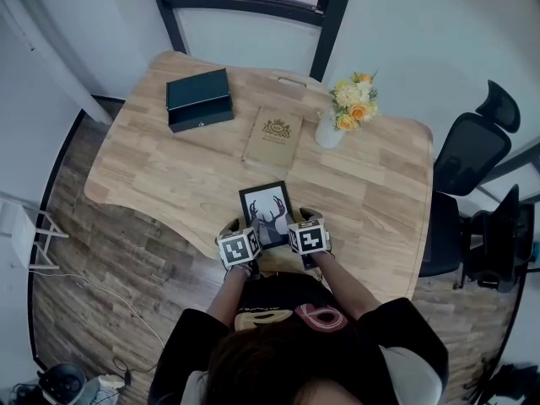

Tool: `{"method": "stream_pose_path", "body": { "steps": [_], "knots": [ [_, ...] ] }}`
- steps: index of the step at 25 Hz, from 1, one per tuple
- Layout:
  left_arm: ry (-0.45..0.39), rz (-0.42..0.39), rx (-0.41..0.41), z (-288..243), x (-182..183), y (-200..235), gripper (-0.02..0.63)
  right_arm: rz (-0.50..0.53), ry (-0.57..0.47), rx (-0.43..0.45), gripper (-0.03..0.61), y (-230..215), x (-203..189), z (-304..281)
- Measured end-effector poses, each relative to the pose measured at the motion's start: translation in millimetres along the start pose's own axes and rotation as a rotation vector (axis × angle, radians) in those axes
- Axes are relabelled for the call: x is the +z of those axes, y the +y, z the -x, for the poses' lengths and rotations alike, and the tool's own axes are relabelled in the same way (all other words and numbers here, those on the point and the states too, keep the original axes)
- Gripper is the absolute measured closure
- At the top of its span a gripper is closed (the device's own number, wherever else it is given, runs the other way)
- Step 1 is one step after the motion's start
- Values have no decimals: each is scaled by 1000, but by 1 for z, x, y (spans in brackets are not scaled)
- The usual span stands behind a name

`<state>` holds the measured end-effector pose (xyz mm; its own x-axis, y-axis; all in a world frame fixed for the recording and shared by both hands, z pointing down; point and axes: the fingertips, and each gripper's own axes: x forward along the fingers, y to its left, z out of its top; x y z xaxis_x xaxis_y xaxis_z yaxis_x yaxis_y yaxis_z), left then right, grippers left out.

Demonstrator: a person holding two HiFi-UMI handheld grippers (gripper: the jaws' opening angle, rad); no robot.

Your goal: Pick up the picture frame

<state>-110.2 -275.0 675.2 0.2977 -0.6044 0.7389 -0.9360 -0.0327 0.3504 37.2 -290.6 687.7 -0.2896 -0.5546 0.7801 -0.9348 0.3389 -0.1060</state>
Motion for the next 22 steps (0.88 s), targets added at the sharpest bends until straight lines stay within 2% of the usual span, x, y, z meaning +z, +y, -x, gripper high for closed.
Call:
{"method": "stream_pose_path", "body": {
  "steps": [13,15,16,22],
  "knots": [
    [111,66,42,-17,-23,10,388,-2,64,53,413,4,-10,-13],
    [117,75,61,-19,-25,11,388,-30,77,81,458,7,-12,-14],
    [120,69,73,-19,-26,11,388,-37,80,84,483,9,-13,-14],
    [125,14,123,-20,-28,14,402,-40,70,75,485,11,-12,-14]
  ]
}}
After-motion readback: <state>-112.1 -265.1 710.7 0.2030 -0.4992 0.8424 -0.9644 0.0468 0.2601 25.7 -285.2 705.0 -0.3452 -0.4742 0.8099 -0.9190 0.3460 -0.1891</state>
